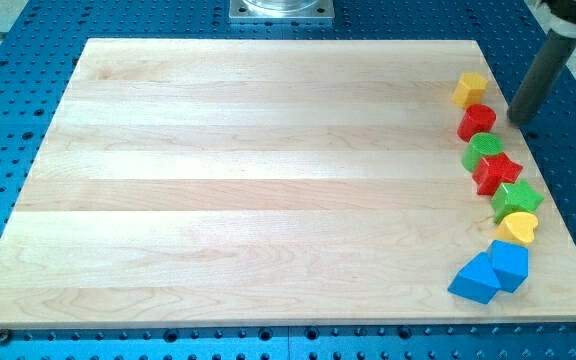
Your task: Drag the red circle to the top right side of the board
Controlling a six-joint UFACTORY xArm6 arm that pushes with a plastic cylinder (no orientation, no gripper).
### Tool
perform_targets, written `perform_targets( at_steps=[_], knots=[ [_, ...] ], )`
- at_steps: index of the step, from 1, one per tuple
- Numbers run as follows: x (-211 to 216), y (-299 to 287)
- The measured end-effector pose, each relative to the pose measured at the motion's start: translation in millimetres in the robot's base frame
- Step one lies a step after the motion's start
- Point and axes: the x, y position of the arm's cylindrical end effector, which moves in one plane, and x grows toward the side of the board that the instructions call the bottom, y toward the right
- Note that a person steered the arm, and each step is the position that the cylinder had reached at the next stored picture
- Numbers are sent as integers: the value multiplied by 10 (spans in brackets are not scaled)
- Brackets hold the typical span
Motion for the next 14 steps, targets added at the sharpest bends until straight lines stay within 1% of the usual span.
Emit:
perform_targets(
  at_steps=[1, 2, 3, 4, 5, 6, 7, 8, 9, 10, 11, 12, 13, 14],
  knots=[
    [22, -59],
    [22, -276],
    [-80, -1198],
    [-224, -1379],
    [-241, -850],
    [-235, -494],
    [2, -657],
    [114, -1396],
    [105, -1680],
    [110, -1167],
    [421, -2028],
    [143, -1870],
    [-73, -1554],
    [28, -988]
  ],
)
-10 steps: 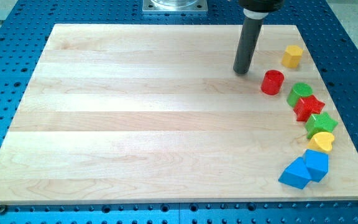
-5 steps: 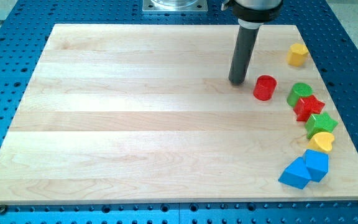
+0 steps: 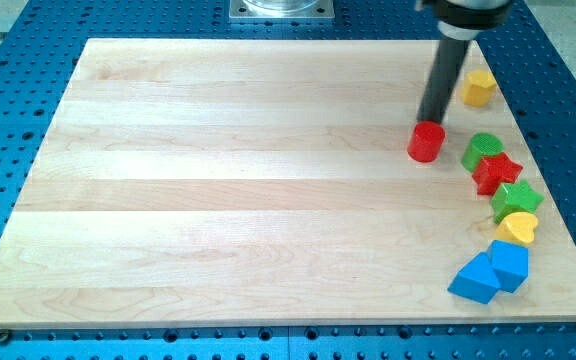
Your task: Drag the red circle to the top right side of the board
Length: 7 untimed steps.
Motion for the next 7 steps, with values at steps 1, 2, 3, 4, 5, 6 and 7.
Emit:
perform_targets(
  at_steps=[1, 2, 3, 4, 5, 6, 7],
  knots=[
    [18, 95],
    [35, 227],
    [145, 228],
    [185, 230],
    [185, 328],
    [185, 525],
    [185, 634]
  ],
)
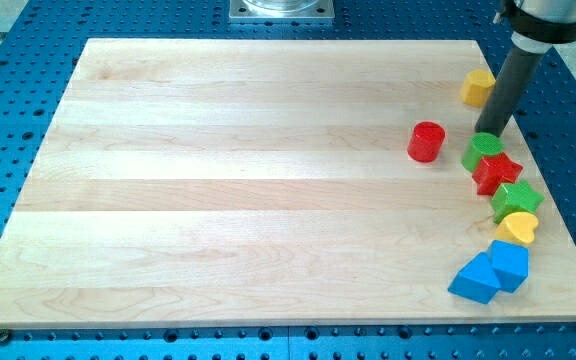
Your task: Drag the red circle to the top right side of the board
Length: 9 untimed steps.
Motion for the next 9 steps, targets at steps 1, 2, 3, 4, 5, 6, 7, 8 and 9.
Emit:
perform_targets(
  at_steps=[1, 2, 3, 4, 5, 6, 7, 8, 9],
  knots=[
    [0, 32],
    [-3, 37],
    [-2, 25],
    [57, -280],
    [194, -663],
    [269, -1480],
    [1159, -1664],
    [1086, -2242],
    [403, -1603]
  ],
)
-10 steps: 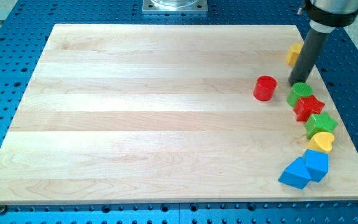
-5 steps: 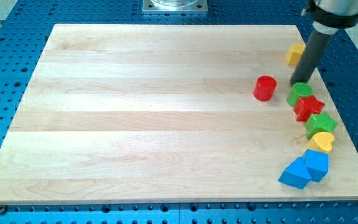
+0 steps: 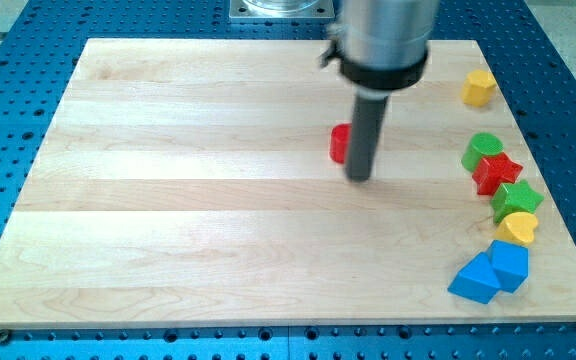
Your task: Drag the red circle to the top right side of the board
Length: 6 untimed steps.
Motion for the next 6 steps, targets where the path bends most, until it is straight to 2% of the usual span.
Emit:
perform_targets(
  at_steps=[1, 2, 3, 4, 5, 6],
  knots=[
    [-586, 44],
    [-75, -149],
    [-221, -815],
    [-690, -465],
    [-1089, 293],
    [-548, -290]
  ],
)
